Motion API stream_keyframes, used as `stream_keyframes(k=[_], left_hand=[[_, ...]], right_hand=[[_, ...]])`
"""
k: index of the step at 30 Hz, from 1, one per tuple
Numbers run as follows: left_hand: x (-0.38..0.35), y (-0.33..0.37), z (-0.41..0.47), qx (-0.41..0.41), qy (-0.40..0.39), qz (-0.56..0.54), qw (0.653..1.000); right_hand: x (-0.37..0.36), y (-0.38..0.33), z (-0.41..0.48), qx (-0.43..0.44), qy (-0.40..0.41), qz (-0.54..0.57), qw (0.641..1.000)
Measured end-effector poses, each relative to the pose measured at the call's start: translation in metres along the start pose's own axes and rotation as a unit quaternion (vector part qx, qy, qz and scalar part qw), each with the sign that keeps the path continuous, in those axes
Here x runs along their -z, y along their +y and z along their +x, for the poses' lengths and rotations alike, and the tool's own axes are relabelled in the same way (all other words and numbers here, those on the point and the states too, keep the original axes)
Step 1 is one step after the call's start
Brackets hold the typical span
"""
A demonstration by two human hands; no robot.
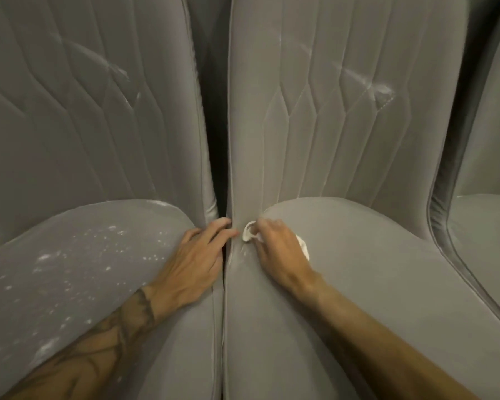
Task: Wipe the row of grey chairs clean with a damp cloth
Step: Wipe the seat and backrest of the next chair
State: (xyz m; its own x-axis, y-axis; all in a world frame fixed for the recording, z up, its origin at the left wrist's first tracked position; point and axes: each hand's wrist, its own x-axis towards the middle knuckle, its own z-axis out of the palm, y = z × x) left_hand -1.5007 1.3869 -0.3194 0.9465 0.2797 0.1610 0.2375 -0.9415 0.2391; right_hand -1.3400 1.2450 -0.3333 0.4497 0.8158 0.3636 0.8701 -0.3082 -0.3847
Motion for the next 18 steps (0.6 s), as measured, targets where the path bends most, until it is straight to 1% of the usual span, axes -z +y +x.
stream_keyframes(k=[1, 2, 4, 5, 6, 8, 9, 10, 11, 13, 15, 16, 17, 18], left_hand=[[0.0, -0.002, 0.001, -0.006, -0.003, -0.003, 1.0], [0.0, -0.004, 0.002, -0.011, -0.009, -0.001, 1.0], [-0.003, -0.008, 0.003, -0.024, -0.018, 0.004, 1.0], [-0.004, -0.01, 0.003, -0.027, -0.015, 0.002, 1.0], [-0.004, -0.01, 0.001, -0.027, -0.01, -0.002, 1.0], [-0.005, -0.01, 0.0, -0.027, 0.004, -0.008, 1.0], [-0.005, -0.009, -0.001, -0.031, 0.008, -0.008, 0.999], [-0.005, -0.01, -0.001, -0.034, 0.011, -0.009, 0.999], [-0.006, -0.01, -0.001, -0.036, 0.01, -0.013, 0.999], [-0.006, -0.011, -0.001, -0.034, 0.012, -0.019, 0.999], [-0.006, -0.011, -0.001, -0.028, 0.01, -0.012, 0.999], [-0.006, -0.011, -0.001, -0.027, 0.011, -0.009, 1.0], [-0.005, -0.011, -0.001, -0.027, 0.011, -0.009, 1.0], [-0.005, -0.01, -0.001, -0.029, 0.011, -0.011, 0.999]], right_hand=[[0.001, -0.008, -0.018, 0.028, 0.001, 0.019, 0.999], [0.005, -0.016, -0.035, 0.054, -0.022, 0.039, 0.998], [0.016, -0.022, -0.047, 0.108, -0.101, 0.07, 0.986], [0.02, -0.021, -0.042, 0.115, -0.113, 0.085, 0.983], [0.023, -0.019, -0.032, 0.098, -0.096, 0.092, 0.986], [0.024, -0.014, -0.01, 0.007, -0.041, 0.077, 0.996], [0.022, -0.016, -0.006, -0.025, -0.028, 0.057, 0.998], [0.019, -0.022, -0.009, -0.029, -0.025, 0.033, 0.999], [0.014, -0.032, -0.021, -0.011, -0.023, 0.017, 1.0], [0.012, -0.05, -0.056, 0.074, -0.046, 0.032, 0.996], [0.023, -0.061, -0.083, 0.159, -0.134, 0.099, 0.973], [0.029, -0.06, -0.081, 0.177, -0.158, 0.121, 0.964], [0.033, -0.055, -0.071, 0.169, -0.15, 0.13, 0.966], [0.035, -0.048, -0.058, 0.129, -0.117, 0.129, 0.976]])
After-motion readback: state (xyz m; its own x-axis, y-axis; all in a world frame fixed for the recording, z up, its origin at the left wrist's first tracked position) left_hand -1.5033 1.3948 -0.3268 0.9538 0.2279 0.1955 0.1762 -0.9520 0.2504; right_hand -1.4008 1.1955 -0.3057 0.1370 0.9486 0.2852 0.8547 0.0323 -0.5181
